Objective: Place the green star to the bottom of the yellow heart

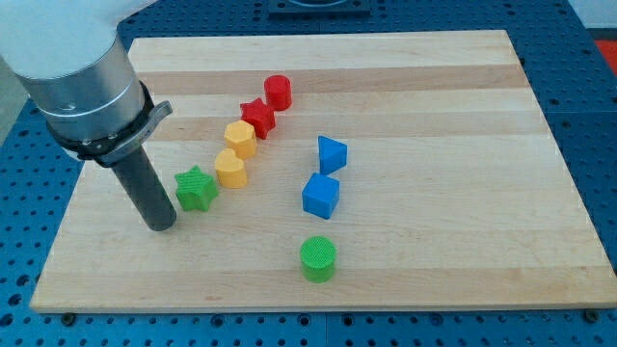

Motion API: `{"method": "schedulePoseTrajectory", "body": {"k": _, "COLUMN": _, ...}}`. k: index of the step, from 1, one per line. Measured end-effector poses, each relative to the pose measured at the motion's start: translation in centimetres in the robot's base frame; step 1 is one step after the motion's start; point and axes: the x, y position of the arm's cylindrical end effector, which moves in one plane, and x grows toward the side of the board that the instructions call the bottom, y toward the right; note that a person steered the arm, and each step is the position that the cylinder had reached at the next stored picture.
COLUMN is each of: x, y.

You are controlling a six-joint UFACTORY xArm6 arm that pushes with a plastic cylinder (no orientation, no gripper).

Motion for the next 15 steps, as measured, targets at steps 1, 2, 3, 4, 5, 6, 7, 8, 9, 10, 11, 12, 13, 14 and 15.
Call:
{"method": "schedulePoseTrajectory", "body": {"k": 1, "x": -1.8, "y": -1.0}}
{"method": "schedulePoseTrajectory", "body": {"k": 2, "x": -6.0, "y": -2.4}}
{"method": "schedulePoseTrajectory", "body": {"k": 3, "x": -5.3, "y": -1.6}}
{"method": "schedulePoseTrajectory", "body": {"k": 4, "x": -3.0, "y": -0.2}}
{"method": "schedulePoseTrajectory", "body": {"k": 5, "x": -3.0, "y": -0.2}}
{"method": "schedulePoseTrajectory", "body": {"k": 6, "x": -3.0, "y": 0.2}}
{"method": "schedulePoseTrajectory", "body": {"k": 7, "x": -2.7, "y": -3.2}}
{"method": "schedulePoseTrajectory", "body": {"k": 8, "x": -2.7, "y": -6.0}}
{"method": "schedulePoseTrajectory", "body": {"k": 9, "x": -2.7, "y": -6.4}}
{"method": "schedulePoseTrajectory", "body": {"k": 10, "x": -2.7, "y": -6.7}}
{"method": "schedulePoseTrajectory", "body": {"k": 11, "x": -2.7, "y": -7.0}}
{"method": "schedulePoseTrajectory", "body": {"k": 12, "x": -2.7, "y": -7.0}}
{"method": "schedulePoseTrajectory", "body": {"k": 13, "x": -2.7, "y": -7.2}}
{"method": "schedulePoseTrajectory", "body": {"k": 14, "x": -3.4, "y": -7.5}}
{"method": "schedulePoseTrajectory", "body": {"k": 15, "x": -6.9, "y": -4.3}}
